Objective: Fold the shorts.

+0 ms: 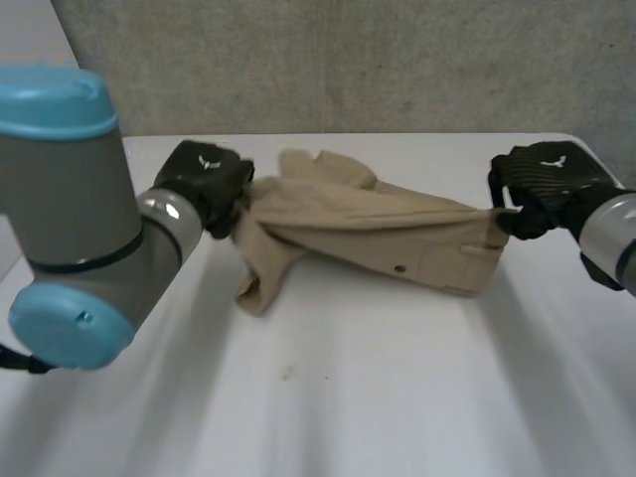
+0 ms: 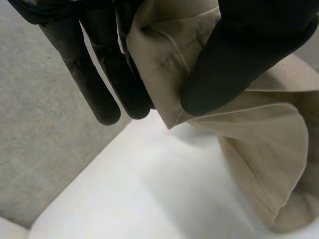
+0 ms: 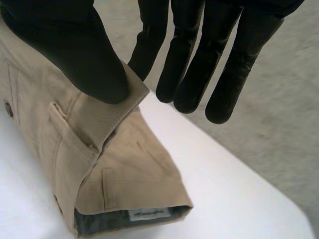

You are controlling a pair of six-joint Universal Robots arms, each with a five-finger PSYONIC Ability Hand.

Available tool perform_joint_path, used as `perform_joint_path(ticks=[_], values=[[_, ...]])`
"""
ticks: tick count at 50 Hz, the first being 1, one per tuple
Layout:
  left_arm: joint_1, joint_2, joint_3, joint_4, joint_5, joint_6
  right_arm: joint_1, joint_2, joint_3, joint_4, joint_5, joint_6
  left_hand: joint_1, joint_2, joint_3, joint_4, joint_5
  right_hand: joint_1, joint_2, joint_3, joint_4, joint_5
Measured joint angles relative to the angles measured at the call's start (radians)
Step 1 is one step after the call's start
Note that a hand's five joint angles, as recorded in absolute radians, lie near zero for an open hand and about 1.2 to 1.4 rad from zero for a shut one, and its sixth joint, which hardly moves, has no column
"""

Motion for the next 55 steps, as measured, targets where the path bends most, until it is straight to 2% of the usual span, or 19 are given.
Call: perform_joint_path(ticks=[3,5,7,8,9,10,12,16,21,22,23,25,28,37,46,50,55], values=[[0.015,0.023,-0.118,0.036,-0.001,0.120,0.052,0.099,-0.070,0.065,0.004,0.002,0.000,0.000,0.000,0.000,0.000,0.000,0.000,0.000,0.000,0.000],[0.019,0.017,-0.152,0.052,-0.001,0.139,0.073,0.135,-0.084,0.078,0.009,0.003,-0.018,-0.048,-0.037,-0.045,-0.028,0.003,0.000,0.000,0.000,0.000],[0.022,-0.006,-0.192,0.079,-0.003,0.156,0.112,0.198,-0.103,0.092,0.024,0.004,-0.159,-0.215,-0.208,-0.226,-0.184,0.016,0.000,0.000,0.000,0.009],[0.022,-0.011,-0.198,0.084,-0.003,0.157,0.118,0.207,-0.105,0.093,0.028,0.004,-0.159,-0.215,-0.208,-0.226,-0.184,0.016,0.000,0.000,0.000,0.010],[0.021,-0.028,-0.213,0.098,-0.005,0.160,0.135,0.234,-0.111,0.096,0.043,0.005,-0.463,-0.509,-0.497,-0.524,-0.473,0.016,0.000,0.000,0.000,0.012],[0.020,-0.042,-0.222,0.109,-0.007,0.161,0.149,0.257,-0.116,0.095,0.062,0.007,-0.575,-0.630,-0.607,-0.635,-0.584,0.016,0.000,0.000,0.000,0.012],[0.018,-0.058,-0.230,0.121,-0.010,0.160,0.162,0.279,-0.120,0.093,0.088,0.010,-0.664,-0.725,-0.711,-0.744,-0.697,0.016,0.000,0.000,0.000,0.012],[0.017,-0.061,-0.238,0.133,-0.021,0.150,0.175,0.295,-0.122,0.080,0.150,0.023,-0.669,-0.769,-0.752,-0.792,-0.750,0.016,-0.006,-0.010,-0.018,0.009],[0.026,0.011,-0.246,0.127,-0.030,0.123,0.175,0.254,-0.106,0.069,0.179,0.052,-0.702,-0.805,-0.788,-0.824,-0.786,-0.157,-0.233,-0.239,-0.247,-0.176],[0.033,0.046,-0.252,0.124,-0.031,0.105,0.174,0.230,-0.097,0.068,0.182,0.065,-0.709,-0.811,-0.796,-0.830,-0.792,-0.301,-0.419,-0.421,-0.418,-0.351],[0.038,0.070,-0.257,0.122,-0.031,0.088,0.174,0.213,-0.091,0.068,0.183,0.075,-0.713,-0.815,-0.801,-0.834,-0.796,-0.324,-0.447,-0.438,-0.446,-0.380],[0.050,0.124,-0.268,0.119,-0.030,0.041,0.173,0.169,-0.074,0.067,0.183,0.099,-0.713,-0.815,-0.801,-0.835,-0.798,-0.534,-0.693,-0.688,-0.693,-0.642],[0.063,0.170,-0.279,0.116,-0.028,-0.018,0.172,0.126,-0.058,0.067,0.182,0.125,-0.713,-0.815,-0.802,-0.835,-0.799,-0.623,-0.789,-0.800,-0.811,-0.762],[0.123,0.219,-0.294,0.090,-0.010,-0.276,0.172,0.034,-0.013,0.076,0.181,0.245,-0.713,-0.815,-0.802,-0.835,-0.799,-0.708,-0.891,-0.915,-0.902,-0.867],[0.201,0.118,-0.284,-0.012,0.062,-0.561,0.194,0.017,0.064,0.077,0.184,0.326,-0.713,-0.815,-0.802,-0.835,-0.799,-0.708,-0.891,-0.916,-0.902,-0.867],[0.200,0.081,-0.298,-0.060,0.066,-0.629,0.218,0.000,0.135,0.064,0.185,0.322,-0.713,-0.815,-0.802,-0.835,-0.799,-0.708,-0.891,-0.916,-0.902,-0.867],[0.193,0.073,-0.352,-0.087,0.063,-0.652,0.249,-0.022,0.239,0.015,0.184,0.291,-0.713,-0.815,-0.802,-0.835,-0.799,-0.708,-0.891,-0.913,-0.902,-0.866]])
